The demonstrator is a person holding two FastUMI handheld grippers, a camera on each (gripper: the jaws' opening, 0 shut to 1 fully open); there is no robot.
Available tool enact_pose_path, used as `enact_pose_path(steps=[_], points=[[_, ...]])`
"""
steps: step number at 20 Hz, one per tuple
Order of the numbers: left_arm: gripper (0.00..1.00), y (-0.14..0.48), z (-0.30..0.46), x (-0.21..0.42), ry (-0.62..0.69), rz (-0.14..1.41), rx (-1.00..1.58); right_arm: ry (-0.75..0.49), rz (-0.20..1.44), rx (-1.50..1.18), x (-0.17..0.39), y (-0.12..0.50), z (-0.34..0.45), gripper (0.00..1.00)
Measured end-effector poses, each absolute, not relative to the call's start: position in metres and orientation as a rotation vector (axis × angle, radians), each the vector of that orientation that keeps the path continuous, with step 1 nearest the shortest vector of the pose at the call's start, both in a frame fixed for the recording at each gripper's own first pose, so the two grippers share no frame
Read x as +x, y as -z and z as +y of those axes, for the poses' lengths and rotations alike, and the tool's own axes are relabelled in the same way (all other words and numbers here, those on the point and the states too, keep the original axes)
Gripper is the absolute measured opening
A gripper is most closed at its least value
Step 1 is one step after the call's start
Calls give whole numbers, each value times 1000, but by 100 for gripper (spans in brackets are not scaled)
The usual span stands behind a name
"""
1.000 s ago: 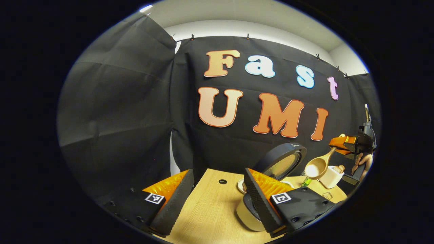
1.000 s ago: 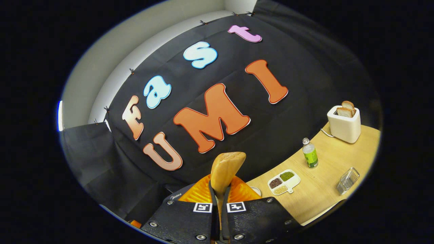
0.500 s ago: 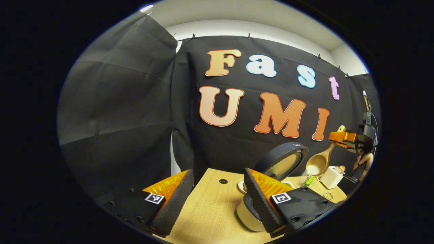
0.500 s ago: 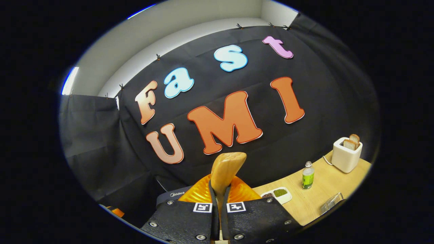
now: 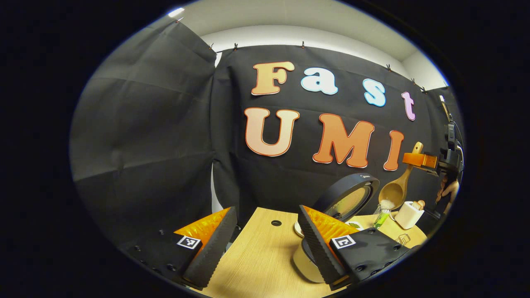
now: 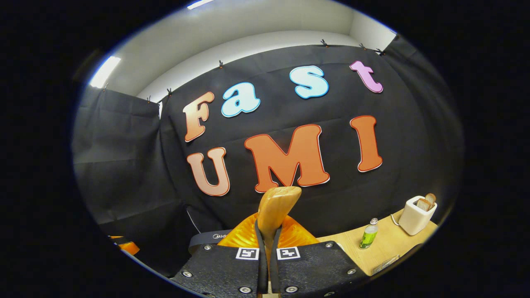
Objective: Close the left gripper, press the button to open the rice cooker; take a wooden spoon from the chopstick holder with the right hand, scoop a spoonful of rice and pour it into the rice cooker, then put the wooden spoon back into the chopstick holder.
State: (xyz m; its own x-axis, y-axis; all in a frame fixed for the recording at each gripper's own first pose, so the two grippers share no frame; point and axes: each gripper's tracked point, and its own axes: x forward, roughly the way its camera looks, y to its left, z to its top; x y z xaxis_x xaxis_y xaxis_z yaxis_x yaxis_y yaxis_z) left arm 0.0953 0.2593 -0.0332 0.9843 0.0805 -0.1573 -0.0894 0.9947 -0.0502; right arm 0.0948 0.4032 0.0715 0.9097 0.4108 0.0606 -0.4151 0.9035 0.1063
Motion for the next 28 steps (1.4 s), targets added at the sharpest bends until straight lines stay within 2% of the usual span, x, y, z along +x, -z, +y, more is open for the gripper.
enact_pose_path(steps=[10, 20, 24, 28], points=[[98, 30, 266, 90, -100, 146, -49, -466, -79, -8, 84, -74, 424, 2], [98, 34, 269, 82, -117, 156, -39, -550, -110, -141, 63, -60, 446, 1], [98, 33, 267, 77, -122, 155, -28, -619, -127, -165, 50, -56, 461, 2], [98, 28, 262, 74, -125, 149, -34, -631, -126, -207, 46, -45, 463, 1]])
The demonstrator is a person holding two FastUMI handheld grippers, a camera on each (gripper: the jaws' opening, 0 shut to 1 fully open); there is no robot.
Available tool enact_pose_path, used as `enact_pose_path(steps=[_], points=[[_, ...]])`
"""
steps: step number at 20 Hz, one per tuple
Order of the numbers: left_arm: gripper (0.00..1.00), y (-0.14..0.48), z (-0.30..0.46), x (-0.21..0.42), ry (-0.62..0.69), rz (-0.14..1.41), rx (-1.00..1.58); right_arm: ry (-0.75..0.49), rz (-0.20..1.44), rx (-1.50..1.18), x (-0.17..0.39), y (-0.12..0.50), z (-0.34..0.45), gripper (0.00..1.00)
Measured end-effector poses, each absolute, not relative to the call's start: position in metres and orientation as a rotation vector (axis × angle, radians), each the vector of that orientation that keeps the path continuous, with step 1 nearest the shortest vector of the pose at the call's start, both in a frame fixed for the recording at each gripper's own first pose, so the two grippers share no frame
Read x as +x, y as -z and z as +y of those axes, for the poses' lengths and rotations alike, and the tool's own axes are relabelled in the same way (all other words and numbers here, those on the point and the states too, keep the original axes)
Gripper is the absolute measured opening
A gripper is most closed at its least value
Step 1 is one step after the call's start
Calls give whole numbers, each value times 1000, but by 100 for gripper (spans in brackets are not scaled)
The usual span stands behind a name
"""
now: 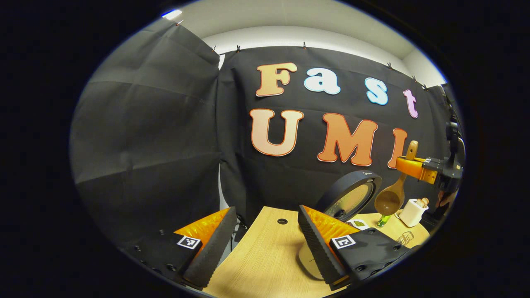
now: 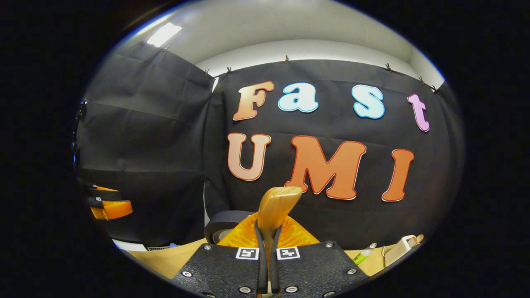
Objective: Close the left gripper, press the button to open the rice cooker; take a wooden spoon from the chopstick holder with the right hand, scoop a spoonful of rice and pour it into the rice cooker, then put the wooden spoon back into the chopstick holder.
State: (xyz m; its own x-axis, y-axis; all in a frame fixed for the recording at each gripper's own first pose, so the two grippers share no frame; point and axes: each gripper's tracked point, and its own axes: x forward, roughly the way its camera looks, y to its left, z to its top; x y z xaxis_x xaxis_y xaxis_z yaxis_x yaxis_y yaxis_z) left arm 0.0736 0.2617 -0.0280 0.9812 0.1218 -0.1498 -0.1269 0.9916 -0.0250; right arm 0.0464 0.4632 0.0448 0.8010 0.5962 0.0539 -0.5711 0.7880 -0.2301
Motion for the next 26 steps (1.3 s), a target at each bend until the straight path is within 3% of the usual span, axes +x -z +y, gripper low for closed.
enact_pose_path(steps=[2, 3, 4, 9, 19, 26], points=[[98, 27, 261, 73, -130, 143, -32, -638, -113, -182, 47, -42, 462, 1], [97, 26, 261, 73, -130, 143, -34, -633, -105, -159, 49, -42, 458, 6], [97, 26, 259, 72, -130, 141, -35, -626, -96, -131, 53, -43, 453, 1], [98, 19, 242, 66, -119, 131, -29, -559, -71, 14, 71, -56, 397, 1], [97, 11, 186, 72, -90, 125, -26, -246, -10, 176, 115, -37, 204, 1], [97, 5, 153, 70, -99, 118, -27, -46, 75, 249, 138, 35, 88, 2]])
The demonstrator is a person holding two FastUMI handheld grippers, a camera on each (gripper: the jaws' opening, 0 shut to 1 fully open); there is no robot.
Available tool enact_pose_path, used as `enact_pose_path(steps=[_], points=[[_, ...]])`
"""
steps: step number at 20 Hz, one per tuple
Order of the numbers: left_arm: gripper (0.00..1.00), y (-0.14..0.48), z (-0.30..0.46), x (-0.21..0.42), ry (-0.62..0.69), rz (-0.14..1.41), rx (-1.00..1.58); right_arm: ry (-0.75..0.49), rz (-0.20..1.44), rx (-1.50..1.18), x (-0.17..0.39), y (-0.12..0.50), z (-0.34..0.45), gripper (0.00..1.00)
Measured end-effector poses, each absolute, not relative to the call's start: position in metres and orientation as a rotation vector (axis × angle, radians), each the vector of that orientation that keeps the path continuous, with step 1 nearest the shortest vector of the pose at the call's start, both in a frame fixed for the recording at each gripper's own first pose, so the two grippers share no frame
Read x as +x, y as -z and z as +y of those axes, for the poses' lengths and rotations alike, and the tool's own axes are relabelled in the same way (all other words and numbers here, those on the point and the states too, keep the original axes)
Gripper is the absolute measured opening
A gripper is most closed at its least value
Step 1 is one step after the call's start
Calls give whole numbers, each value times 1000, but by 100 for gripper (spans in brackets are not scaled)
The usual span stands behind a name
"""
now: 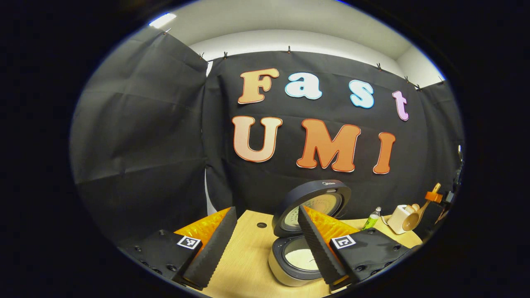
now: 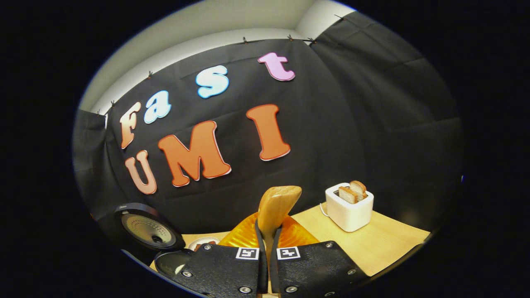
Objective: Close the left gripper, press the button to open the rice cooker; take a wooden spoon from the chopstick holder with the right hand, scoop a spoonful of rice and pour it into the rice cooker, then put the wooden spoon back into the chopstick holder.
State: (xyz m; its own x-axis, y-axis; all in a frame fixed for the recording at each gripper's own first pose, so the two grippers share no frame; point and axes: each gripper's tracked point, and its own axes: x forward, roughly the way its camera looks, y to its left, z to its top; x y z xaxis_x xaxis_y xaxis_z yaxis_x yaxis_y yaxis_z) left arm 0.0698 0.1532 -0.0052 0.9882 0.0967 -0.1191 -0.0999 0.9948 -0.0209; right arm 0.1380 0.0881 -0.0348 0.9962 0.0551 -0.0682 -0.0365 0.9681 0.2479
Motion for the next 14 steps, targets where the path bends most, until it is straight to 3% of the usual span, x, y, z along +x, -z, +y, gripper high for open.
enact_pose_path(steps=[7, 14], points=[[97, 4, 130, 62, -110, 144, 12, 20, 196, 279, 162, 129, 50, 1], [97, 3, 126, 51, -155, 157, 37, -4, 288, 291, 175, 192, 54, 6]])
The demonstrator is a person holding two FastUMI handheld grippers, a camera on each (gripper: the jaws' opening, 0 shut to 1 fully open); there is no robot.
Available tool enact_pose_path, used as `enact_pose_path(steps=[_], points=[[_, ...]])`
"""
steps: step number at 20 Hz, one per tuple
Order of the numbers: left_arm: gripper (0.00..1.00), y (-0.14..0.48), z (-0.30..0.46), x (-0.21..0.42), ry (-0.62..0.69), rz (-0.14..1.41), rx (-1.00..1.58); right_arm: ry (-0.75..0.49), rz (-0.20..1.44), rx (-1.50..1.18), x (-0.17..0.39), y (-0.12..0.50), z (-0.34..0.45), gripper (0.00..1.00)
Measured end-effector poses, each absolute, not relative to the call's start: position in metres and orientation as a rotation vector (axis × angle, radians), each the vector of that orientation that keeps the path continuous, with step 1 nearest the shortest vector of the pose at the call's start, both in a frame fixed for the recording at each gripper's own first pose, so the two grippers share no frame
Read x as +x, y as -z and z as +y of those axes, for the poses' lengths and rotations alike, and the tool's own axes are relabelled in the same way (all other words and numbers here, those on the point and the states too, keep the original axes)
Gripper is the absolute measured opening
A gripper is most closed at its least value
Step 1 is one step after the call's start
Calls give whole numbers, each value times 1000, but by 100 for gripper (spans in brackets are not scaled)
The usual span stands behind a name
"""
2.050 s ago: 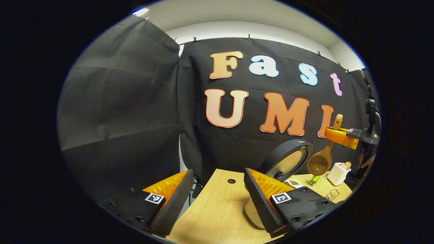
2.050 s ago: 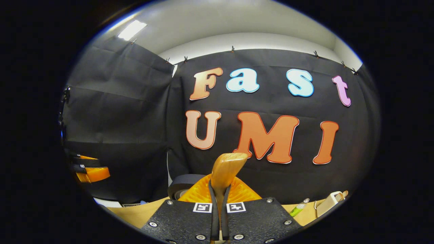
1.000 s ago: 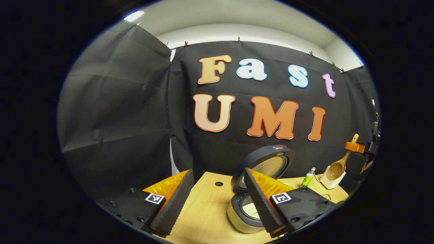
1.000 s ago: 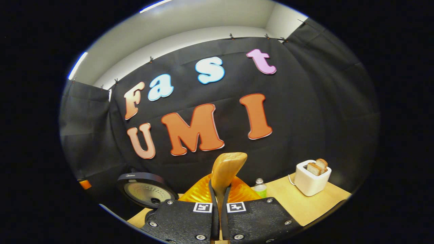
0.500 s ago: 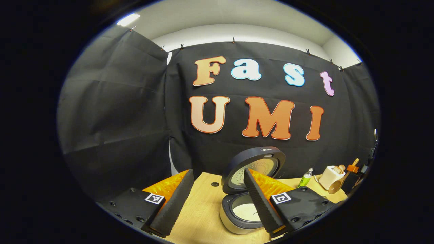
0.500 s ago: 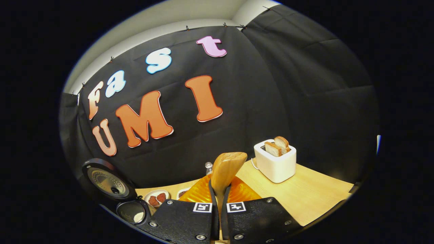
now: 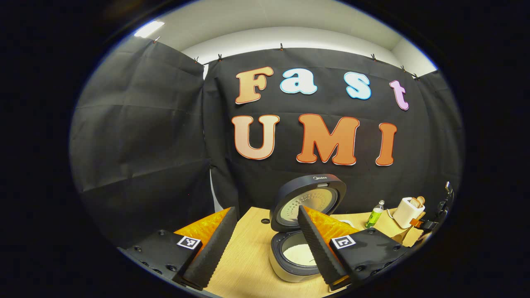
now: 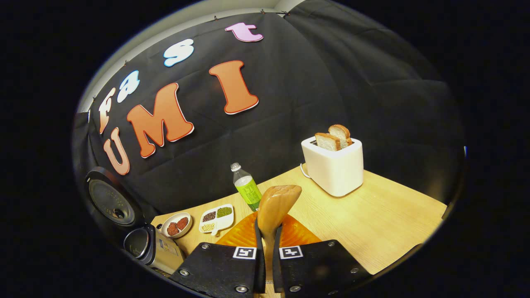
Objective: Close the left gripper, press the button to open the rice cooker; take a wooden spoon from the chopstick holder with the right hand, scoop a spoonful of rice and pour it into the rice cooker, then put the wooden spoon back into the chopstick holder.
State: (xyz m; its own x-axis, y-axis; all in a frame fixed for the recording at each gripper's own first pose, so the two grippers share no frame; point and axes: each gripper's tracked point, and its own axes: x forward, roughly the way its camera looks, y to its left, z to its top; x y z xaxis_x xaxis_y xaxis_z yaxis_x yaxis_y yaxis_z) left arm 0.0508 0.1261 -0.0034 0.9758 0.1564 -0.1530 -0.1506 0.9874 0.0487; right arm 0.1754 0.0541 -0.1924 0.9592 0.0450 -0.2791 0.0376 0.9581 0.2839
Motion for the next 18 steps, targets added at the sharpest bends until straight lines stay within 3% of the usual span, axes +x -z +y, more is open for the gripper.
enact_pose_path(steps=[5, 7, 10, 12, 18], points=[[99, -2, 121, 51, -171, 148, 55, 34, 344, 312, 175, 208, 45, 17], [97, -4, 117, 52, -170, 146, 54, 71, 348, 327, 171, 202, 33, 39], [97, -12, 103, 58, -145, 134, 64, 119, 350, 306, 157, 185, 12, 80], [98, -16, 98, 64, -138, 130, 88, 135, 323, 232, 147, 166, -1, 94], [96, -48, 51, 106, -47, 91, 87, 94, 221, 16, 110, 85, -14, 94]])
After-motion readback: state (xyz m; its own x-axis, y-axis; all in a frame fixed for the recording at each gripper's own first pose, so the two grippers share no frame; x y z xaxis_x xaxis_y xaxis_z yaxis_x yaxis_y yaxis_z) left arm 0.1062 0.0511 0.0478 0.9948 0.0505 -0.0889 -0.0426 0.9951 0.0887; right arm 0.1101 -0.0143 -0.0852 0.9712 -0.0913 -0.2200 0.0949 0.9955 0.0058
